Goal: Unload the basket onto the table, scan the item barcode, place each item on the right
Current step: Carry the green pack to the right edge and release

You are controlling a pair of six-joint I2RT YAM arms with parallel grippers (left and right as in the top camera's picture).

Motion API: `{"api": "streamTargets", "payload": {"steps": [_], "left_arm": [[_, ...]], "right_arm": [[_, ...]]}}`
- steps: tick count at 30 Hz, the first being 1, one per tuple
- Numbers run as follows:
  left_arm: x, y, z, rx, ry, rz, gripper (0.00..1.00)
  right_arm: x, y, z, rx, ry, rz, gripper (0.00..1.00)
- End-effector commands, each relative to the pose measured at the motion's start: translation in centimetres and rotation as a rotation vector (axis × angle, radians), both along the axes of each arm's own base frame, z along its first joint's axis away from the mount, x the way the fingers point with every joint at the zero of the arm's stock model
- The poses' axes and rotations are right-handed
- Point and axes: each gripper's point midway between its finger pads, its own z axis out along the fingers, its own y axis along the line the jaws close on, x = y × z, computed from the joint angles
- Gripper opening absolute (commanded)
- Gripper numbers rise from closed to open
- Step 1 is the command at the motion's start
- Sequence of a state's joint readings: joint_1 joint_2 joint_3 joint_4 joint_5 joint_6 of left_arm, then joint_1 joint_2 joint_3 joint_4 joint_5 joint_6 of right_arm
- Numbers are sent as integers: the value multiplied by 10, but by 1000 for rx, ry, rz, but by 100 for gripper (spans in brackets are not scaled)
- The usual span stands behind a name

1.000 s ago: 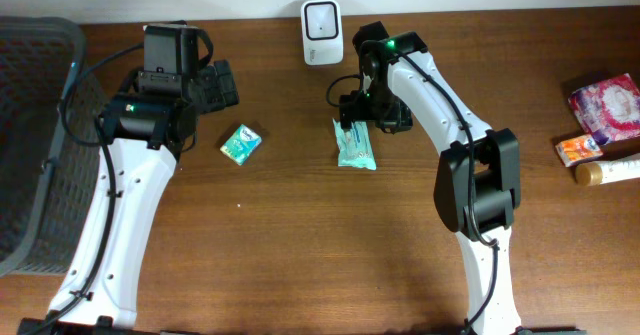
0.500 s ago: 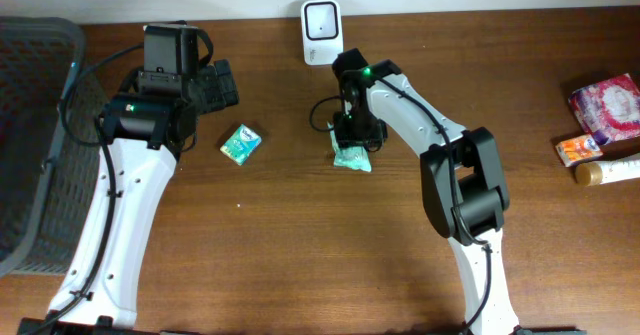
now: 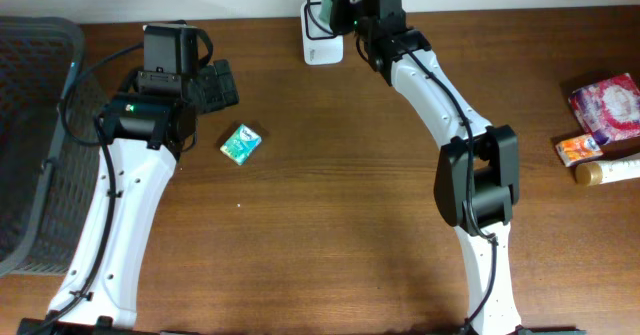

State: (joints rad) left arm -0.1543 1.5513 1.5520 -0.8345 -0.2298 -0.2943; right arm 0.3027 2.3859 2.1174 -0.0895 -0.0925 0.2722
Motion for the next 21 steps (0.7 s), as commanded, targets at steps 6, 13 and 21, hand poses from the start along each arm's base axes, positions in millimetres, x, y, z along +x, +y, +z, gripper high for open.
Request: {"api": "streamTargets", "payload": {"steps": [6, 13, 21], "left_arm": [[0, 5, 3, 14, -9, 5, 99], [0, 5, 3, 14, -9, 5, 99], [0, 5, 3, 14, -9, 5, 99]], "right_arm": [[19, 26, -52, -21, -69, 16, 4], [17, 11, -17, -79, -108, -34, 4], [-94, -260, -12, -358, 517, -514, 4]]}}
